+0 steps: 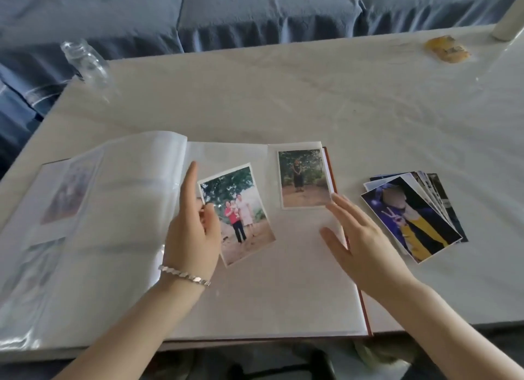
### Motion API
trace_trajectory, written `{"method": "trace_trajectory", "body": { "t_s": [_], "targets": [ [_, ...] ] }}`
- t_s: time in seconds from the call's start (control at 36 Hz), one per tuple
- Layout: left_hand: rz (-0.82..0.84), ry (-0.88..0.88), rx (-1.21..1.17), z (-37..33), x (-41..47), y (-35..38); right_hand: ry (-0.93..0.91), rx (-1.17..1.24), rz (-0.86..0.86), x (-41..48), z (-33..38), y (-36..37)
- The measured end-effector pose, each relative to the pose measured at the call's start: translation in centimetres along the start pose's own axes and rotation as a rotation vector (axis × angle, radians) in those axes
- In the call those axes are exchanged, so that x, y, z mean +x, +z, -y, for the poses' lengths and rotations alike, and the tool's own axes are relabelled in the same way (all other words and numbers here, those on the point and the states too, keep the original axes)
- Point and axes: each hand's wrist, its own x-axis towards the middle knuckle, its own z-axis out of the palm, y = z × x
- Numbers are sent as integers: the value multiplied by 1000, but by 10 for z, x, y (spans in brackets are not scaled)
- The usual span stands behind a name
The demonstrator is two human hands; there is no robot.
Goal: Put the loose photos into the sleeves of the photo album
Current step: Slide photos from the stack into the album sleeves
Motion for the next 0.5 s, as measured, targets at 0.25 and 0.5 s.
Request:
{"method": "trace_trajectory", "body": {
  "t_s": [0.25,0.5],
  "targets": [
    [-58,144,83,11,-10,-11,205,18,116,4,-1,13],
    [-37,269,110,6,-15,-6,247,34,106,2,1,18]
  ]
}}
